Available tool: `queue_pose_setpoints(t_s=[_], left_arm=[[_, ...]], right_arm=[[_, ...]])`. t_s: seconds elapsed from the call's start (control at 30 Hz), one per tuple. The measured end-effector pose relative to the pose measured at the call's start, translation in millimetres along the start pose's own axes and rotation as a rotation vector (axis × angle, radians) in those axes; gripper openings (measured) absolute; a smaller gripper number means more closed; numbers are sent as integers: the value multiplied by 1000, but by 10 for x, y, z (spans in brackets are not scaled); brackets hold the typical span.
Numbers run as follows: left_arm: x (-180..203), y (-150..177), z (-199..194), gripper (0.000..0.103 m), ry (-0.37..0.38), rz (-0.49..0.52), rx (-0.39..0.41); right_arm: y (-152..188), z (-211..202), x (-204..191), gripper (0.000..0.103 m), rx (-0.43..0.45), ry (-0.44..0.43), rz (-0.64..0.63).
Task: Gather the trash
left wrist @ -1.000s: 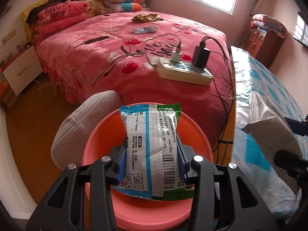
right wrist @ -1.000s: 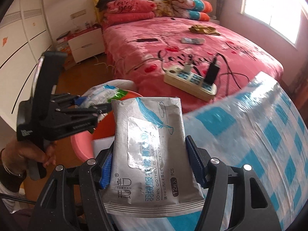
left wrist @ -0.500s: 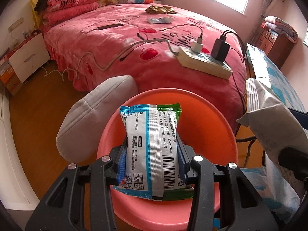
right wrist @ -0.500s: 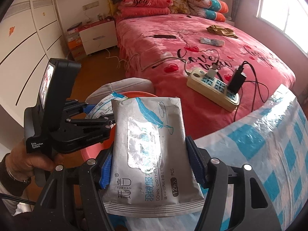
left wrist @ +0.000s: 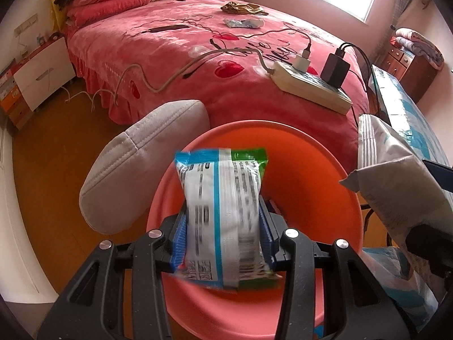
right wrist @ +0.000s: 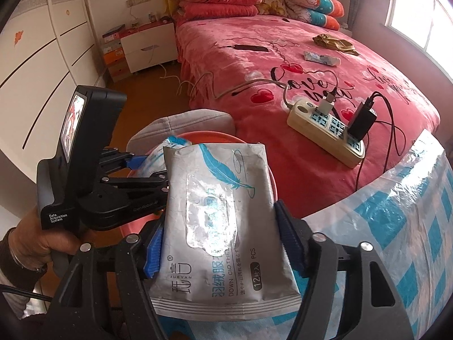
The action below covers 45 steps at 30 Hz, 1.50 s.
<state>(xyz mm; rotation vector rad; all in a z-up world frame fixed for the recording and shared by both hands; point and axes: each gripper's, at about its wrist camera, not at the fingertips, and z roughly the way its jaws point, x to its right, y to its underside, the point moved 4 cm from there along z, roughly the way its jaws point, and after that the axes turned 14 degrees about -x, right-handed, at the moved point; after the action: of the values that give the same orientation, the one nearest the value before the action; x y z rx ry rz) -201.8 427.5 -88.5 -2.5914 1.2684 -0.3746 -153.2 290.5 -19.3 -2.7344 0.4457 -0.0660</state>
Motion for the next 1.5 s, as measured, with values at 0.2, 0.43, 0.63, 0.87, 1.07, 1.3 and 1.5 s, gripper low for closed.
queue_pose_setpoints(t_s=[0.2, 0.43, 0.63, 0.87, 1.07, 1.3, 1.5], left_arm=[[-62, -10, -12, 72, -15, -23, 12], [-105, -75, -146, 84, -34, -42, 53], [-10, -98, -209, 87, -32, -31, 61], [230, -133, -351, 92, -67, 16, 95], [515, -181, -530, 94, -87, 67, 140], [963, -207, -801, 96, -89, 142, 211], [1358, -186, -1037, 99, -96, 217, 274]], right_arm=[[24, -30, 123, 87, 18, -8, 59], [164, -282, 393, 88, 94, -4, 179], [337, -449, 616, 88, 141, 13, 266], [602, -614, 830, 89, 175, 37, 354], [847, -778, 991, 92, 210, 63, 429], [1165, -1025, 1164, 92, 270, 97, 504], [1405, -1228, 1294, 94, 318, 127, 542]])
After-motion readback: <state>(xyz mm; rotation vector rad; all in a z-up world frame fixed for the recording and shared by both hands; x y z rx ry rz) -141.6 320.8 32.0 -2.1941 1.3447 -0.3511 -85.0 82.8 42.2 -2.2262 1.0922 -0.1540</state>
